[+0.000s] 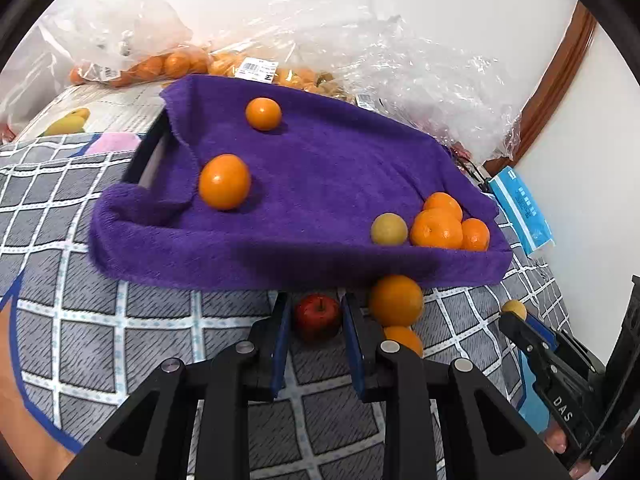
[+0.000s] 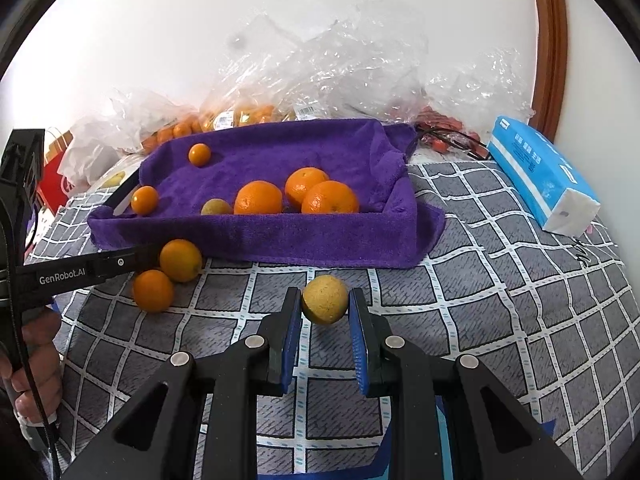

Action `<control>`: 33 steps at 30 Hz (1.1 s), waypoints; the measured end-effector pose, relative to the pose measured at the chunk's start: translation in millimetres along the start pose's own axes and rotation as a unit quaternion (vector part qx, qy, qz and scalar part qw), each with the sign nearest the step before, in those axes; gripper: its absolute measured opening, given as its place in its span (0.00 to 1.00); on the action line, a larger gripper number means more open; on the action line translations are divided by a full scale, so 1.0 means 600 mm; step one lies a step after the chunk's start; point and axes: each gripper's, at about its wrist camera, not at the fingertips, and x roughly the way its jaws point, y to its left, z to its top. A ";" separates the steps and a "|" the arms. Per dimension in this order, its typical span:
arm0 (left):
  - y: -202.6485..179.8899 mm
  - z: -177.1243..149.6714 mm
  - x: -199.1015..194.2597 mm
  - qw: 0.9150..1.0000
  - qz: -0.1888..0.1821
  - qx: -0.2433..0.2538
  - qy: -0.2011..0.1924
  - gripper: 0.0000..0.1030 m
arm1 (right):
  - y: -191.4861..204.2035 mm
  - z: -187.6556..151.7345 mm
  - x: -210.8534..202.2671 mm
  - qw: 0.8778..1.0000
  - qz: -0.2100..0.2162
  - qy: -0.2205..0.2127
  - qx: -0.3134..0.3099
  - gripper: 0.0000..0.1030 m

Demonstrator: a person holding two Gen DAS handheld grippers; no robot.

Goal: Organize fruits
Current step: 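Close the left gripper on the small red fruit while the right holds the yellow fruit, then lift and carry the red fruit in the left tool over the towel while the right carries the yellow fruit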

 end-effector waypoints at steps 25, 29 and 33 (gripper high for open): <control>0.066 -0.010 -0.110 0.999 0.005 -0.013 -0.040 0.23 | 0.004 0.017 -0.030 0.999 0.028 -0.013 0.023 0.23; 0.071 0.020 -0.133 0.998 -0.011 -0.013 -0.056 0.23 | 0.032 0.046 -0.051 0.999 0.034 -0.028 0.004 0.23; 0.068 0.056 -0.151 0.997 -0.009 -0.002 -0.082 0.23 | 0.061 0.087 -0.063 0.998 0.028 -0.046 -0.017 0.23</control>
